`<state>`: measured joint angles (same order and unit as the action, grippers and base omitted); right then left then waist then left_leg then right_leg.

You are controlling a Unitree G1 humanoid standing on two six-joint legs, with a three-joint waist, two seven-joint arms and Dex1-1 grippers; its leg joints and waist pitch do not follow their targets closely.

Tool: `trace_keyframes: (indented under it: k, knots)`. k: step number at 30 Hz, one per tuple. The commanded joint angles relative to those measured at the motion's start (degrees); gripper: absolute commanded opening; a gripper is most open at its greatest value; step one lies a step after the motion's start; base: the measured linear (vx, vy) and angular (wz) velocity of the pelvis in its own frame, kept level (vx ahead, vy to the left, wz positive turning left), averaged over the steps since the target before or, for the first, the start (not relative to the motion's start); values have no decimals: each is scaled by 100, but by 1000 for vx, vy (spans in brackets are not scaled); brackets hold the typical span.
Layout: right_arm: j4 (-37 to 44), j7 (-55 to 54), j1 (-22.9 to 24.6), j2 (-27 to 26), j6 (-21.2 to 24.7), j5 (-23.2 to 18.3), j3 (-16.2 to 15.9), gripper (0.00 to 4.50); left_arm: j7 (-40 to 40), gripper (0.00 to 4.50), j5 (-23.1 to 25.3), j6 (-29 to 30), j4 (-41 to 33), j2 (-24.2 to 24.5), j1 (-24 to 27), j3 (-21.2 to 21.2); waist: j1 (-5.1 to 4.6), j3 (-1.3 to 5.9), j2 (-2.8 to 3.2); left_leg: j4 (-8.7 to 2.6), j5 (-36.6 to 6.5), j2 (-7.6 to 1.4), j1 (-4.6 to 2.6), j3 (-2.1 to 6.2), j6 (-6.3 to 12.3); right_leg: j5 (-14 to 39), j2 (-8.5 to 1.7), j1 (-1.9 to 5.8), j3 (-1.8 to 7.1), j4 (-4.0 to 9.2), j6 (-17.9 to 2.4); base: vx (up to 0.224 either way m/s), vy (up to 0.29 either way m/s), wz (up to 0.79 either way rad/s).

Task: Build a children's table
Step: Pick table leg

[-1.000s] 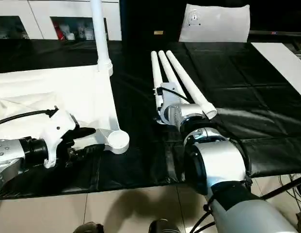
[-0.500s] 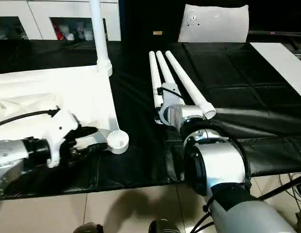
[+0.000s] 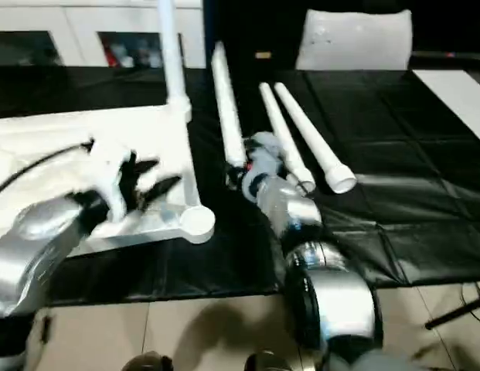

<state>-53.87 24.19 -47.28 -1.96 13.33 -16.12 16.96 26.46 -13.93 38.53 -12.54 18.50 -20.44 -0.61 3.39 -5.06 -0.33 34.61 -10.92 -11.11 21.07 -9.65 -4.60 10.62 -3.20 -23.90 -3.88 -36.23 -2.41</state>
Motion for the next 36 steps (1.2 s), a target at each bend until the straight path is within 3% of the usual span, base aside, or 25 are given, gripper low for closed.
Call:
trace_keyframes:
  k: [1,4,7,9,12,13,15,17,24,32,36]
  knots:
    - [692,542,370,-38,-191,-338,71,281,-121,315,-218,37,134,-198,-180,217,15,547,76,-335,-464,-160,-26,11,287,86,-411,425,298,341,-1358,0,0,0]
    - [1789,1345,1251,-137,-294,-824,11,280,-307,334,-754,186,413,-723,-563,587,78,541,78,-323,-510,-177,-45,2,375,151,-434,410,310,389,-1335,0,0,0]
    - [2789,1828,1880,-182,170,-1311,-102,280,-533,360,-1342,436,680,-1238,-913,1002,101,548,47,-330,-399,-155,3,24,438,193,-417,464,292,388,-1317,0,0,0]
    - [3259,2056,2205,-155,422,-1427,-292,280,-560,371,-1857,675,778,-1523,-1091,1266,116,530,21,-339,-532,-147,5,26,432,533,-420,456,278,438,-1269,0,0,0]
    - [4014,2400,2734,-64,735,-1566,-726,280,-503,375,-2749,997,960,-1992,-1385,1603,129,486,14,-329,-742,-112,-1,9,363,1431,-428,421,274,566,-993,0,0,0]
    - [4173,2461,2835,-41,785,-1579,-836,280,-511,357,-2841,1004,1010,-2074,-1423,1655,127,478,14,-335,-740,-107,12,16,362,1527,-418,423,271,576,-929,0,0,0]
    - [4336,2535,2926,-16,832,-1582,-968,280,-449,339,-2868,1001,1079,-2121,-1441,1653,134,475,0,-349,-742,-108,28,32,361,1775,-417,421,257,613,-757,0,0,0]
    - [4530,2573,3007,0,958,-1623,-1073,280,-326,339,-2820,1073,1098,-2069,-1410,1562,128,478,25,-362,-745,-120,5,47,333,1865,-410,386,261,619,-661,0,0,0]
    - [4773,2587,3096,116,1087,-1530,-1398,280,-67,339,-3075,1114,1060,-1920,-1223,1474,162,504,52,-375,-637,-148,-4,57,312,1240,-418,399,258,561,-870,0,0,0]
    - [4901,2611,3071,217,1110,-1494,-1523,280,247,339,-2122,425,1354,-1352,-988,911,153,496,49,-401,-586,-168,-14,65,334,1179,-430,399,267,563,-732,0,0,0]
    - [4901,2636,3060,293,1086,-1470,-1619,280,309,339,-2218,381,1387,-1301,-984,938,161,498,44,-401,-615,-171,-16,55,251,1200,-447,403,274,553,-809,0,0,0]
